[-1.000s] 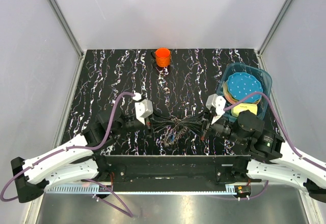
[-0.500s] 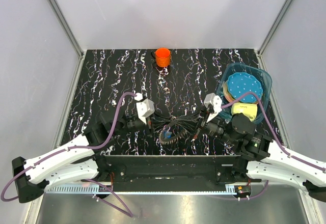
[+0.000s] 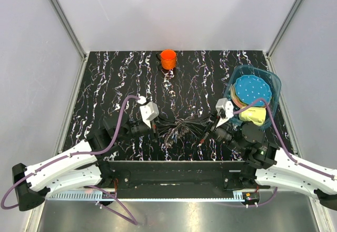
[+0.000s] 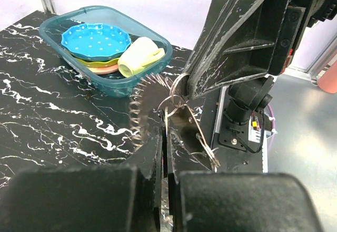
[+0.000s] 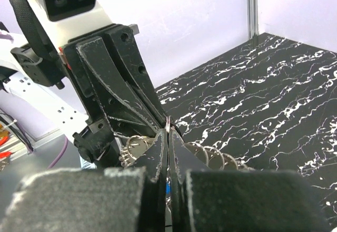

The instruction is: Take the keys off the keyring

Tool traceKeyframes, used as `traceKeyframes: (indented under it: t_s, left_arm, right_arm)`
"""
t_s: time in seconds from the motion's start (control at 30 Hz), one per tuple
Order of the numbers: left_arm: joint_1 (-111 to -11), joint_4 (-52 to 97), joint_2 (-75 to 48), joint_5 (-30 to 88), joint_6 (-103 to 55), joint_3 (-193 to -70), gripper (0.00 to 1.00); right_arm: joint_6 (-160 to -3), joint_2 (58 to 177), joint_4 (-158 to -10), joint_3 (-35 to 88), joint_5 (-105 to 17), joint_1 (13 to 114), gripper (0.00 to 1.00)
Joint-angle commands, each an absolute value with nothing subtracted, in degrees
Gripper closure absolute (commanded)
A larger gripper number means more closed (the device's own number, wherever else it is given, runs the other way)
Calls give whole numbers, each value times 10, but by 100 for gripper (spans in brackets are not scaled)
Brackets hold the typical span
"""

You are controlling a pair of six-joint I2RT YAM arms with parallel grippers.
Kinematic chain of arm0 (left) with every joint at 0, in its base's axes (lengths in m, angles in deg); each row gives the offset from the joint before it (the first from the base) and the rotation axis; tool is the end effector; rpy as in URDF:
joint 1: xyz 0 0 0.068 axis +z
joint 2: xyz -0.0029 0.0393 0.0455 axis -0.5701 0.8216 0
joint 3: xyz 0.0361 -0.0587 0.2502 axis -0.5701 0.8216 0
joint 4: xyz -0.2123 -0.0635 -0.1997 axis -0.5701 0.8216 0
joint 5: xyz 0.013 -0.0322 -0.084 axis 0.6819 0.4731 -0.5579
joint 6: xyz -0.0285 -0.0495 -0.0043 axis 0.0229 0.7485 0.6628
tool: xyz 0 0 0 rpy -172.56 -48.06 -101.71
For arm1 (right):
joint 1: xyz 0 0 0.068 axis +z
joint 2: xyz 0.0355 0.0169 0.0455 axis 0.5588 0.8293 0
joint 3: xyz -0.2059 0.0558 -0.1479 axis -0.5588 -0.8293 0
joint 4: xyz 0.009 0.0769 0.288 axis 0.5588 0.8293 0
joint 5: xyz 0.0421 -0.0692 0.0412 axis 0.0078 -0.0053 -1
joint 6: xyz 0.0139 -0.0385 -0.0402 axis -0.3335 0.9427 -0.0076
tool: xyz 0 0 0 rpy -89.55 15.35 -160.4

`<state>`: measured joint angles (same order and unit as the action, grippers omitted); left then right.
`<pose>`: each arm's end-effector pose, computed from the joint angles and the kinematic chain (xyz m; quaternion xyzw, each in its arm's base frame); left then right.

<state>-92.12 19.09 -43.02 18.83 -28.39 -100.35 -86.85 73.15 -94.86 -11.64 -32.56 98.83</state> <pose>0.1228 -0.2150 0.3292 0.3985 0.5815 -0.4664 0.5343 0.0943 0.1944 0.3465 -0.2608 0.5832 0.4599 0.6167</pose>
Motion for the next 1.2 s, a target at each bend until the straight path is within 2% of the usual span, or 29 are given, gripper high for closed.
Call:
traceKeyframes:
  t_s: [0.0,0.4,1.17]
  left_arm:
    - [-923,189,-437,213,-275,-1003,100]
    - [-923,157,-460,202,-282,-978,100]
    - [-923,172,-469,225,-283,-977,100]
  right_arm:
    - [-867,725,-1018,-98,-295,987,100]
    - [-889,752,-1033,-86,-290,988,100]
    - [-916,728,-1080,-114,-258,989,100]
